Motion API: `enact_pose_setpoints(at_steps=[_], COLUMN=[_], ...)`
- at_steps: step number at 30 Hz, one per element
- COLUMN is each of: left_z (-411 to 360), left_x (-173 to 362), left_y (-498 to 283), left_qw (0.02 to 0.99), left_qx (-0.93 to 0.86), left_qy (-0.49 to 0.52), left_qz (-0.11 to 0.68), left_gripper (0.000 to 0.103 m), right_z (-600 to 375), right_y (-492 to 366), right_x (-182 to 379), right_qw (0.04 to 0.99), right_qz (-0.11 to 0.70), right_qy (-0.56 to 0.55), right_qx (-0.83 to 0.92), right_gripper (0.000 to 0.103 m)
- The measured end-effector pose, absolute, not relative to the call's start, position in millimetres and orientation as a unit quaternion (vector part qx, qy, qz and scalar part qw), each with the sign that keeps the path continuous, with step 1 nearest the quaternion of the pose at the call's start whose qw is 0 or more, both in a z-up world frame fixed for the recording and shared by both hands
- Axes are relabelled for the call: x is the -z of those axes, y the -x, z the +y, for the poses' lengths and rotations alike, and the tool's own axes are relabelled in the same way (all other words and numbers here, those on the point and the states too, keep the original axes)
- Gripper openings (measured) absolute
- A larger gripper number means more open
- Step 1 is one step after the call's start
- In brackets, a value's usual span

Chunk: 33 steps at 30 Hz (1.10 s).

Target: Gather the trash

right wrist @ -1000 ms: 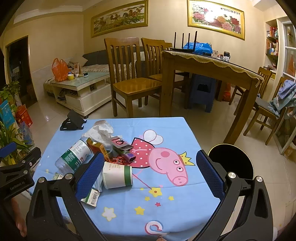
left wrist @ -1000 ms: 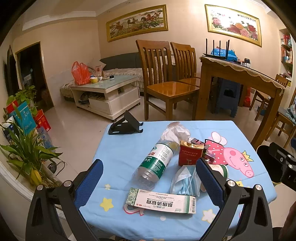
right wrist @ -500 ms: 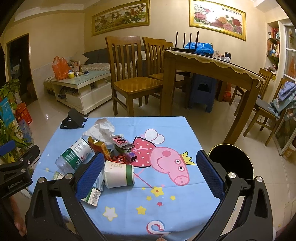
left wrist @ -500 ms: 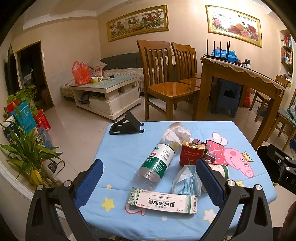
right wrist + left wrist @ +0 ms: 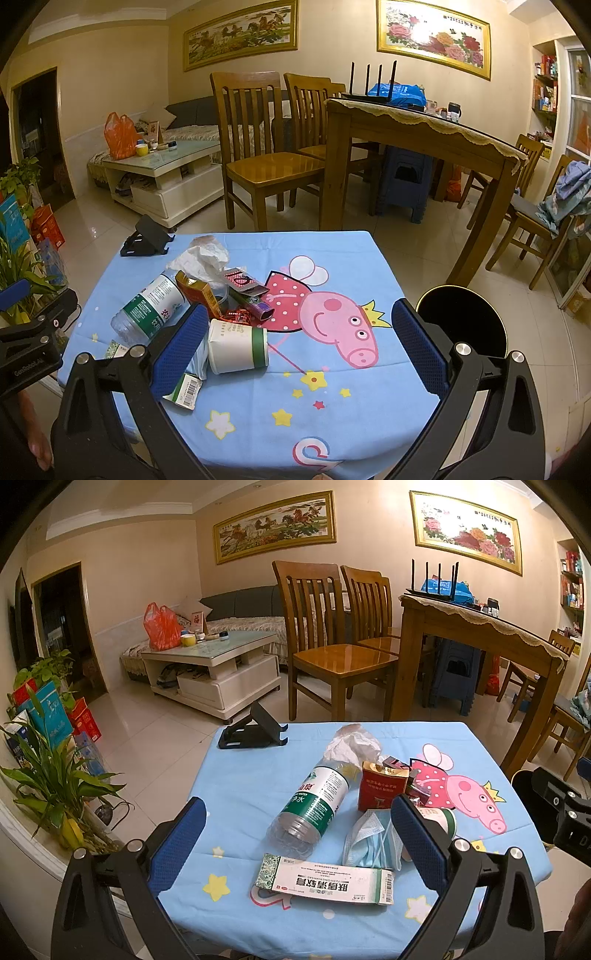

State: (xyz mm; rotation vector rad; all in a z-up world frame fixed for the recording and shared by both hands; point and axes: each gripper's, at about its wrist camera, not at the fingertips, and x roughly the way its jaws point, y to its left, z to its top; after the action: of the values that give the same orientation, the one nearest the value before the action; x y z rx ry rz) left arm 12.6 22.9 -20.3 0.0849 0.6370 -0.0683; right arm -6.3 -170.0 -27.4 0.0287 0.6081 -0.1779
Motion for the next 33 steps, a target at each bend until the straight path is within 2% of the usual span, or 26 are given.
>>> enact_pose_setpoints(at_steps=[12, 15, 21, 30, 32, 33], left_z=[29.1, 39.8, 107.2, 206.7, 216.2, 218.9], left_x=[25.1, 35.8, 80.1, 115.9, 116.7, 118.0], left_y=[-13.4, -20.9, -40.2, -43.1, -41.5, -40.3], left_qw=[0.945, 0.937, 0.912, 0.894, 0.893, 0.894], left_qx=[0.039, 0.047, 0.009, -0.077, -0.090, -0.094], left_qy=[-0.034, -0.027, -0.003, 0.023, 0.023, 0.022], left_qz=[0.324, 0.345, 0.409, 0.441, 0.440, 0.438], left_gripper=[0.097, 0.097, 0.097, 0.097, 0.097, 0.097], right_z=[-165.0, -157.2, -114.0, -7.5, -4.1, -6.9], right_y=[5.6, 1.8, -18.7, -63.8, -88.4, -105.0], right_x=[28.8, 29.9, 56.0, 134.7, 139.8, 140.9], right_qw=[0.950, 0.951, 0.901, 0.798, 0.801, 0.801], right_qz=[0.302, 0.309, 0.381, 0.482, 0.501, 0.515], right_qy=[-0.007, -0.006, 0.027, 0.140, 0.107, 0.054], right_qx=[0.081, 0.016, -0.207, -0.335, -0.310, -0.302], right_gripper=[0.098, 0.098, 0.098, 0.098, 0.098, 0.098])
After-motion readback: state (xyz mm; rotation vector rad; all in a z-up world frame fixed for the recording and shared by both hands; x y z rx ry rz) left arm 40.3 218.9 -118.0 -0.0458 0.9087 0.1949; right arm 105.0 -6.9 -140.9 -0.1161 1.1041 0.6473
